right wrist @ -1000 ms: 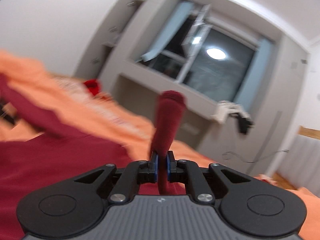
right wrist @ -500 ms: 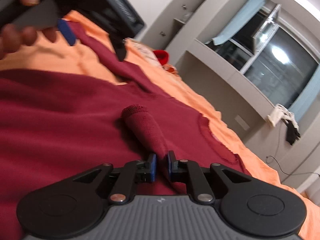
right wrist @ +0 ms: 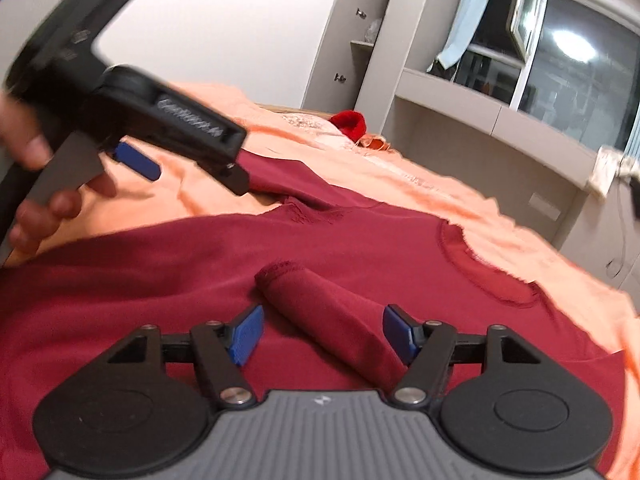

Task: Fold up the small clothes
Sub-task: 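Lay the held sleeve across the sweater body with the right gripper, release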

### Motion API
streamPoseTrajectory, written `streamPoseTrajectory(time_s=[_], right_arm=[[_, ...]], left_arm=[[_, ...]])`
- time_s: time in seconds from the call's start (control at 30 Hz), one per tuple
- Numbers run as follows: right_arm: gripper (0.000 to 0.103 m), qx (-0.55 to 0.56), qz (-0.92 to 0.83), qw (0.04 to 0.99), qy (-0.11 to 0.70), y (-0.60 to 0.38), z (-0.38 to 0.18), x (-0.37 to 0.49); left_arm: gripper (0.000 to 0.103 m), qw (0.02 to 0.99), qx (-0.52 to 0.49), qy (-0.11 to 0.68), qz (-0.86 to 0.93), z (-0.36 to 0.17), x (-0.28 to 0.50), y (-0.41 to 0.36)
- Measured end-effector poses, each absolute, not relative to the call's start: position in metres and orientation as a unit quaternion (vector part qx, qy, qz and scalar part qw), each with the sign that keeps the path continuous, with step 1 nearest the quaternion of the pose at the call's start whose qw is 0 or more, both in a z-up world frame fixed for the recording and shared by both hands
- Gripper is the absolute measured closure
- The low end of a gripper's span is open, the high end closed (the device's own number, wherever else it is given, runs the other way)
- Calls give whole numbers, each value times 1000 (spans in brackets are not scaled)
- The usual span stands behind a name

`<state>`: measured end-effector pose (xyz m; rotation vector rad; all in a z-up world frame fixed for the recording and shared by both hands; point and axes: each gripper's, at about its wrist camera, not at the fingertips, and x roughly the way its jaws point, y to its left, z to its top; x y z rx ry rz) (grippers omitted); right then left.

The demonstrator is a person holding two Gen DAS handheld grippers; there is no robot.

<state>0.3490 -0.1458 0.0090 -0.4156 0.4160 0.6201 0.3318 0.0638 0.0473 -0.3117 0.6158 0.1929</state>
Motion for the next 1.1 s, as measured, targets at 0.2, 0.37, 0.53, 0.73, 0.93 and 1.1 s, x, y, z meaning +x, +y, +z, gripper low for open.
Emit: streamPoseTrajectory(time_s=[0.2, 0.37, 0.53, 0.73, 0.93, 1.1], right_arm=[[61, -155, 336, 898, 237, -150, 15, 354], [84, -242, 364, 869, 233, -146, 5, 323], [74, -254, 367, 867, 220, -161, 6, 294], [40, -224, 327, 897, 196, -210, 20, 277], [28, -179, 203, 946, 177, -277, 27, 285], [27, -180, 87, 961, 189, -329, 17, 307]], left_arm=[[1, 935, -155, 304, 94, 47, 333, 64], [1, 936, -150, 307, 88, 45, 334, 62], [1, 936, -138, 313, 79, 40, 335, 52], [1, 939, -98, 327, 39, 28, 337, 27], [1, 936, -45, 347, 29, 14, 339, 4], [1, 935, -4, 353, 39, 8, 337, -5]])
